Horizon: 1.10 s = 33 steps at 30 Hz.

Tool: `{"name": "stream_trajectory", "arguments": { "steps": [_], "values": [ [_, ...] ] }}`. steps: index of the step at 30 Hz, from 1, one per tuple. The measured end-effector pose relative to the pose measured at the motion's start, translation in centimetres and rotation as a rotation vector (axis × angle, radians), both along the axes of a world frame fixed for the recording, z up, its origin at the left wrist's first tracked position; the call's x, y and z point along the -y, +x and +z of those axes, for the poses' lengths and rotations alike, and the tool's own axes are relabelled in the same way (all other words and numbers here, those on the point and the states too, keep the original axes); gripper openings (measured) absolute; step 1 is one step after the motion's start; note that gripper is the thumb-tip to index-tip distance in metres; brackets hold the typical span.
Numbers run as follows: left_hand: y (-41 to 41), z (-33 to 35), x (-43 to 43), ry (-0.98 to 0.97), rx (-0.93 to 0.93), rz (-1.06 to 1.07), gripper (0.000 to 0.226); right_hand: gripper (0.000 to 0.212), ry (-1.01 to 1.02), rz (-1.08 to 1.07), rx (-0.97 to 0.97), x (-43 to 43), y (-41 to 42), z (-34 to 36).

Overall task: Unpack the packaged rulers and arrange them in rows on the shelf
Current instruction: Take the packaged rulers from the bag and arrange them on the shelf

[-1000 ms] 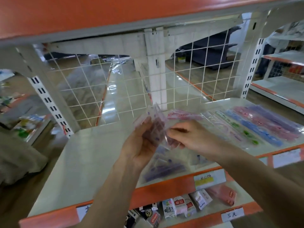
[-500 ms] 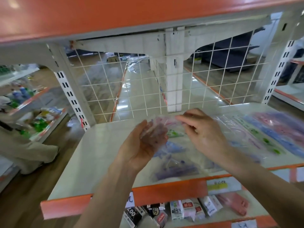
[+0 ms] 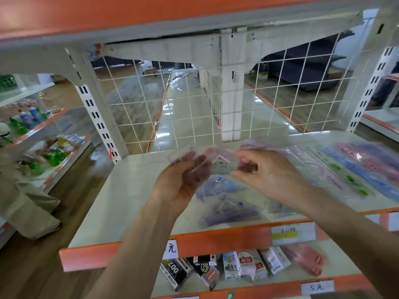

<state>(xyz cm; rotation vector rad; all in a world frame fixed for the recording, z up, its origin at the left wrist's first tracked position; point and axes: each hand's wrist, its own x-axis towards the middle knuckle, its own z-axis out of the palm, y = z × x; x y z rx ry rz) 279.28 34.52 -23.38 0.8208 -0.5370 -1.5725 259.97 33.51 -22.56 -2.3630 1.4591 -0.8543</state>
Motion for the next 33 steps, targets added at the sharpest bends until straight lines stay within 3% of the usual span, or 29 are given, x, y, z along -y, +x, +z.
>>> {"name": "stream_trajectory", "arguments": {
  "steps": [3, 7, 14, 16, 21, 25, 30, 33],
  "values": [
    [1.2, -0.6, 0.5, 0.052, 0.02, 0.12, 0.018, 0.028, 0.113, -0.03, -0.042, -0.3, -1.0, -0.2],
    [2.6, -1.2, 0.9, 0.062, -0.006, 0.195, 0.012, 0.038, 0.267, -0.013, -0.15, -1.3, -2.3, -0.7],
    [1.1, -1.0, 0.8, 0.032, -0.03, 0.11, 0.01, 0.049, 0.29, 0.039, -0.32, -2.3, -1.7, -1.9],
    [0.4, -0.9, 0.6, 0.031, -0.08, 0.068, 0.01, 0.045, 0.282, 0.034, -0.198, -2.6, -1.4, -1.4],
    [-1.7, -0.2, -0.4, 0.016, -0.208, -0.066, 0.011, 0.015, 0.331, 0.059, 0.322, -2.1, 0.7, -0.6],
    [-2.5, 0.4, -1.1, -0.019, -0.225, -0.12, 0.011, 0.01, 0.387, 0.063, 0.448, -1.7, 1.6, -0.8],
    [-2.4, 0.4, -1.7, -0.091, -0.034, -0.163, 0.017, 0.007, 0.467, 0.021, 0.723, -1.6, 1.7, -0.4],
    [-2.8, 0.0, -1.7, -0.091, 0.09, -0.185, 0.013, 0.01, 0.509, 0.049, 0.668, -2.0, 2.1, -0.3]
  ]
}}
